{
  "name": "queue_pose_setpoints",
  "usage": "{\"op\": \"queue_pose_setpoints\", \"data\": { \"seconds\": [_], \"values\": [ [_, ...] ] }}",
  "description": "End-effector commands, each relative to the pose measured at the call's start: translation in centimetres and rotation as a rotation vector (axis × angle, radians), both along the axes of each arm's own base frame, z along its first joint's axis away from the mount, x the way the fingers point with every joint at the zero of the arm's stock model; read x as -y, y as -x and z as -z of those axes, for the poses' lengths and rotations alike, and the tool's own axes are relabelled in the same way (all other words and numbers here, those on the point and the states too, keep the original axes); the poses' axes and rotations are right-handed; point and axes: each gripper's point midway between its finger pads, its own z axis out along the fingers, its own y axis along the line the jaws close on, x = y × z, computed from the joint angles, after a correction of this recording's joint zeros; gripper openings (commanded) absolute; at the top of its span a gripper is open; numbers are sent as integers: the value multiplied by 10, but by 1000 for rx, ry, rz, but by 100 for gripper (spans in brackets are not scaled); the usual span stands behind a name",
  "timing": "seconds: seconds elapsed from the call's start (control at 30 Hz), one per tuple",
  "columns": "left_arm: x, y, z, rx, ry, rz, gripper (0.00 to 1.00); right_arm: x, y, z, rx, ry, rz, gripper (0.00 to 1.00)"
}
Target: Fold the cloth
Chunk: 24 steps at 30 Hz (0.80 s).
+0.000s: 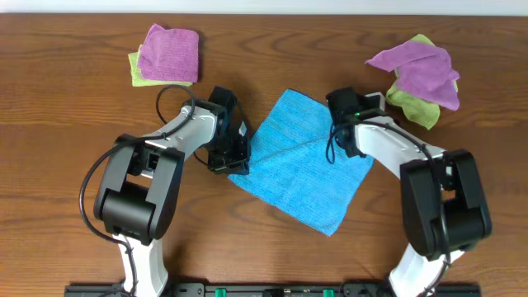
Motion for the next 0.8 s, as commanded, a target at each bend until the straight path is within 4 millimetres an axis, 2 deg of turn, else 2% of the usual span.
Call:
{"op": "queue_pose_setpoints", "data": {
  "seconds": [0.0,0.2,0.3,0.43,0.57,0.67,0.77],
  "values": [
    [-29,17,33,-59,-164,17,6,22,3,-19,33,65,42,77],
    [-31,20,33,-73,-172,19,6,41,8,-32,48,50,94,79],
    [-31,22,32,-82,-175,19,6,35,13,-30,25,-16,88,80],
    [-32,22,32,-83,-175,19,6,-1,19,-42,89,-297,103,86],
    [-35,26,31,-101,-191,21,6,-51,24,-79,162,-637,25,89],
    [-48,32,32,-125,-248,25,6,-78,43,-102,152,-811,-32,89],
    [-60,40,29,-162,-283,28,6,-92,74,-108,63,-908,-25,90]
  ]
}}
